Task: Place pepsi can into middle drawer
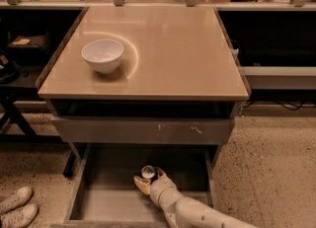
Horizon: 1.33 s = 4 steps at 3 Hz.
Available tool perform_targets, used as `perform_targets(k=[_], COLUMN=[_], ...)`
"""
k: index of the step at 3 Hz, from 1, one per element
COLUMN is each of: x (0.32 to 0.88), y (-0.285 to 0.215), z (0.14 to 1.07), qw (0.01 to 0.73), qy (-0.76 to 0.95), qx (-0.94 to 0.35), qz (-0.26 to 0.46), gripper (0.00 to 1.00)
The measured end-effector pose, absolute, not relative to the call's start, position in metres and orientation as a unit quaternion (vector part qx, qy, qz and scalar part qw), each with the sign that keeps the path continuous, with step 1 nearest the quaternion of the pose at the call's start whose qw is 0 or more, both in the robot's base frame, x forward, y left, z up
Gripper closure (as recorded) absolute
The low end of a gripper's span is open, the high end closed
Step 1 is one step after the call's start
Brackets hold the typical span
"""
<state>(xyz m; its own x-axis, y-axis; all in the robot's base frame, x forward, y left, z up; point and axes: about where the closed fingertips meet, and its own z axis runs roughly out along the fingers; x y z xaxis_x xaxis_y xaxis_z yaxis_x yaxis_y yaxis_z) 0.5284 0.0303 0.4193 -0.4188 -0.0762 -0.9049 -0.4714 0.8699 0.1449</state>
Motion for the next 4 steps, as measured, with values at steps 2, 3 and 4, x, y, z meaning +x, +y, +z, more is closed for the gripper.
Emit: perform_targets(k=[2, 3, 4], x=[0.528, 0.524, 0.505], y=[0.030, 0.028, 0.021], z=[0.419, 0.429, 0.469], qw=[0.513, 0.519, 0.539], qy=[0.820, 0.820, 0.815], qx=[-0.167, -0.167, -0.162], qz=[0.193, 0.175, 0.140], gripper=[0.00, 0.00, 0.00])
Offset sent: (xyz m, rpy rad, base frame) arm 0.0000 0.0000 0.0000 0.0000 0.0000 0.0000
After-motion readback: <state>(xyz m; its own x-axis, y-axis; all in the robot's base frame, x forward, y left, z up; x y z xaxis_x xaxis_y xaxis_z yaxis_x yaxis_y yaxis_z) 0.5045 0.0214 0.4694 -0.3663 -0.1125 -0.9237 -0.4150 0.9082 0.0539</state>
